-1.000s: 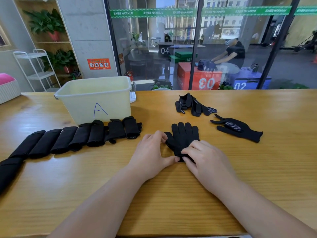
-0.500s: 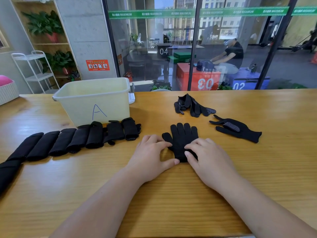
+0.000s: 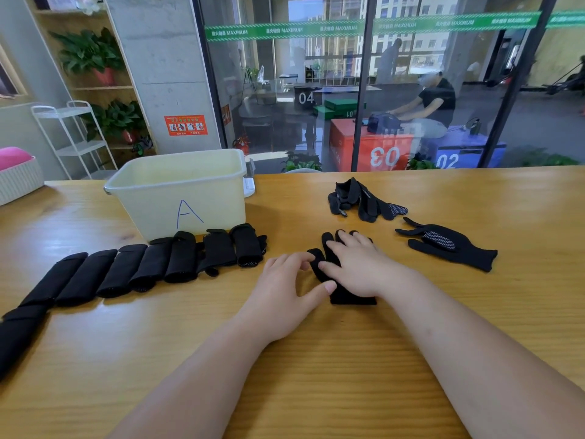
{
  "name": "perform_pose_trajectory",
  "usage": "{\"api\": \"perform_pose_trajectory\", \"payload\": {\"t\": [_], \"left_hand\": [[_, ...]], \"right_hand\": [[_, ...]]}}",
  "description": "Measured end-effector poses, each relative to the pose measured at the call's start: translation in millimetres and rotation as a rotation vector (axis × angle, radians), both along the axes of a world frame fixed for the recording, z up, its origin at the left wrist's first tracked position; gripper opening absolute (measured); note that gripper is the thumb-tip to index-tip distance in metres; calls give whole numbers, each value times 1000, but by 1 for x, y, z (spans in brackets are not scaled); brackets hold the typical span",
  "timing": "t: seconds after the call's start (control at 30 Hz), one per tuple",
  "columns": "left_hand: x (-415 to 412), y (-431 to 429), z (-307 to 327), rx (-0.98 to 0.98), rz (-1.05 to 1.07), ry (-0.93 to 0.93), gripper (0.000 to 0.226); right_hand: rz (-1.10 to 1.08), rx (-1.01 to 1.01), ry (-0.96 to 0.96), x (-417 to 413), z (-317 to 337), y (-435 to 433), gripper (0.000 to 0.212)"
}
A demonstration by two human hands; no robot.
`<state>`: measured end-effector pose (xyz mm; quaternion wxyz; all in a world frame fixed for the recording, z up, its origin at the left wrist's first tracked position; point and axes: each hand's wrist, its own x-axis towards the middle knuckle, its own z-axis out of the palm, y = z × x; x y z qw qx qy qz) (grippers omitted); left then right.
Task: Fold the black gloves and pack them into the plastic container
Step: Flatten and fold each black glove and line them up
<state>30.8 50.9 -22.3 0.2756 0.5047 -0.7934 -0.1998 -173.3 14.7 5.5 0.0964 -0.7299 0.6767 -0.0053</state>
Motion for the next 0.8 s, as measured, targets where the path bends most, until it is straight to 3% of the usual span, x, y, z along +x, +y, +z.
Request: {"api": "perform_pose_trajectory", "payload": {"t": [0.07, 0.2, 0.53, 0.7, 0.8], "left_hand": [[-1, -3, 2, -10, 50, 56, 63], [1, -7, 5, -3, 120, 134, 54], [5, -7, 3, -53, 118, 87, 45], [1, -7, 1, -68, 105, 60, 44], [-1, -5, 1, -91, 87, 29, 42]], "right_hand": [[-40, -73, 7, 11, -2, -6, 77], [-79, -33, 61, 22, -24, -16, 89], [-25, 19, 72, 18, -17, -16, 98], [23, 6, 57, 18, -24, 17, 89], [42, -32, -88, 9, -16, 26, 80]]}}
